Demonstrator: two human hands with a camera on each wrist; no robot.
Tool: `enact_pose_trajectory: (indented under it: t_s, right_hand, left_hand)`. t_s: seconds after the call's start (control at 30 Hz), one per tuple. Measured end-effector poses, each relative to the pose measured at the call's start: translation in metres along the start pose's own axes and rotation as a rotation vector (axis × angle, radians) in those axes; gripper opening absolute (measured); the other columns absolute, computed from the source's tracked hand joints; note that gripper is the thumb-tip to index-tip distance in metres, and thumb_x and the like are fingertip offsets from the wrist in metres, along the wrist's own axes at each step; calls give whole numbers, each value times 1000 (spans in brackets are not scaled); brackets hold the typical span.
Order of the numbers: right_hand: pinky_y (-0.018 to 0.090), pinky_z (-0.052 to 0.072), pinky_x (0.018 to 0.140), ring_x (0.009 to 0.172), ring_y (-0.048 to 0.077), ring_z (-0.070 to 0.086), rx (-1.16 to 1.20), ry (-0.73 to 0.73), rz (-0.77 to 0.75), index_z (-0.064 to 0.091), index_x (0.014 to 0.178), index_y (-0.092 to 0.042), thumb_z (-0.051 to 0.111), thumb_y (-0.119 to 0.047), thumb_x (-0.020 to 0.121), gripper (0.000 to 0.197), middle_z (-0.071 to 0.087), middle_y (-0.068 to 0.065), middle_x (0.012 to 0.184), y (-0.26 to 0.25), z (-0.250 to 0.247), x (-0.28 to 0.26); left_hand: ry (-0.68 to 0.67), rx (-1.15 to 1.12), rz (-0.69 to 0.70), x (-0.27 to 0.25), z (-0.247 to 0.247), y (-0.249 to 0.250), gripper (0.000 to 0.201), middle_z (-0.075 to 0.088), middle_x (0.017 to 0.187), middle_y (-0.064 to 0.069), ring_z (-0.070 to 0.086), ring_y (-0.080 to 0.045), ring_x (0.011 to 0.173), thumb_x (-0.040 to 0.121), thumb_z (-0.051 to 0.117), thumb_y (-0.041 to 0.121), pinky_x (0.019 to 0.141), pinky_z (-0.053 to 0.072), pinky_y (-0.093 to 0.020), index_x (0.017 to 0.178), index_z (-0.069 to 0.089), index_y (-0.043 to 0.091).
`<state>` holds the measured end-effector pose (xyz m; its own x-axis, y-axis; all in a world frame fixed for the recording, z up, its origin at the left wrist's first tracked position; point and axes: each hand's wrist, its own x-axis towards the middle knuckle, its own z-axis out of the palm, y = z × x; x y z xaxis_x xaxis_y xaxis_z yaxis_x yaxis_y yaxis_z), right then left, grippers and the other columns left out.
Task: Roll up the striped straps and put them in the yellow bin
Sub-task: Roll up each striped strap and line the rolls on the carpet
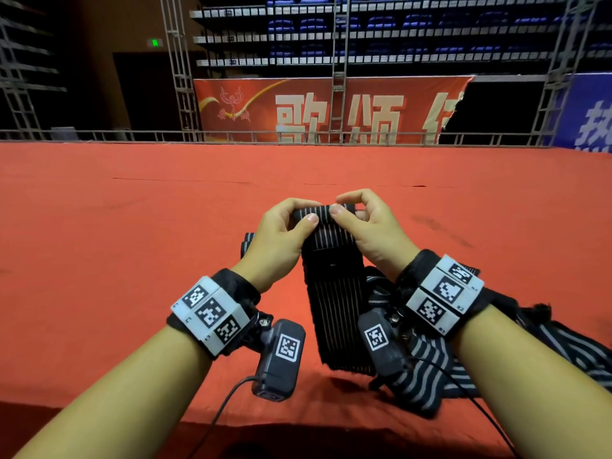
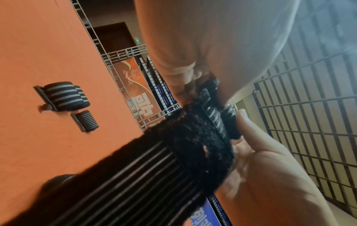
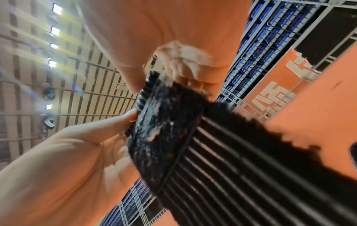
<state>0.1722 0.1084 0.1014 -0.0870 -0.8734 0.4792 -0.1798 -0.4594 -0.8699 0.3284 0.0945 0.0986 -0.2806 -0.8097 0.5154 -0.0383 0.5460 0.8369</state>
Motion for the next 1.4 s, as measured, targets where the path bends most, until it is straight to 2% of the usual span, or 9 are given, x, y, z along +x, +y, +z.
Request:
enact_pose_trajectory:
  t_s: [0.2,0.33,0.5,0.63,0.73,0.9,1.07,1.3,1.4]
  right_hand:
    - [30,48,60,69,19,55,-47,-47,-106,53,98,-4,53,1,93,6,56,14,79,-2,0,0]
    - [37,48,63,69,21,56,-129,-55,-127,55,99,-13,52,-15,85,14,59,8,78,3,6,-2]
    - [28,46,59,67,12,55,-100,-37,-21,57,94,-15,55,-20,96,6,58,4,78,3,7,-1]
    - [32,45,66,71,17,53,-113,-5,-99,60,90,-4,55,-20,85,18,59,10,79,1,8,1]
    - [34,48,68,73,16,55,-117,-31,-94,59,92,-8,56,-17,87,10,60,8,81,2,8,-2]
    - [22,47,62,68,9,54,-83,-10,36,54,93,-10,52,-13,98,6,56,3,80,7,7,0]
    - [23,49,63,71,13,55,-48,-45,-8,54,94,-12,53,-3,95,9,57,9,83,7,6,0]
    - [16,47,53,58,2,56,2,-27,94,50,98,-6,51,-12,98,5,54,1,76,8,10,2]
    - [15,45,56,64,6,52,-29,-14,108,52,87,-11,48,-18,100,15,54,0,76,8,10,4]
  left_hand:
    - [-6,-29,12,-1,1,1,20,59,80,3,54,7,47,102,46,10,43,37,-6,117,58,3]
    - [-13,26,9,1,-2,-3,18,56,75,1,52,5,43,103,43,7,41,37,-7,113,57,1]
    - [42,179,147,2,-5,-15,14,64,87,6,58,1,68,99,50,8,60,45,-15,105,61,13]
    - [14,107,69,0,-1,-15,12,61,80,6,55,5,56,102,48,18,50,40,-11,105,59,13]
    - [23,70,31,2,0,-15,11,57,75,3,50,5,45,103,47,18,42,36,-10,102,56,11]
    - [14,102,91,4,-3,-22,8,61,87,-1,53,1,56,99,53,16,50,41,-16,103,53,23]
    - [-21,-47,-17,-1,-1,-22,10,58,81,0,54,5,53,102,49,13,48,40,-9,111,53,9]
    - [-49,69,111,2,-5,-25,8,58,92,-7,54,-13,80,89,52,21,73,46,-35,96,47,22]
    - [-79,94,116,2,-6,-27,8,59,92,-7,54,-12,79,94,53,18,71,46,-31,96,48,24]
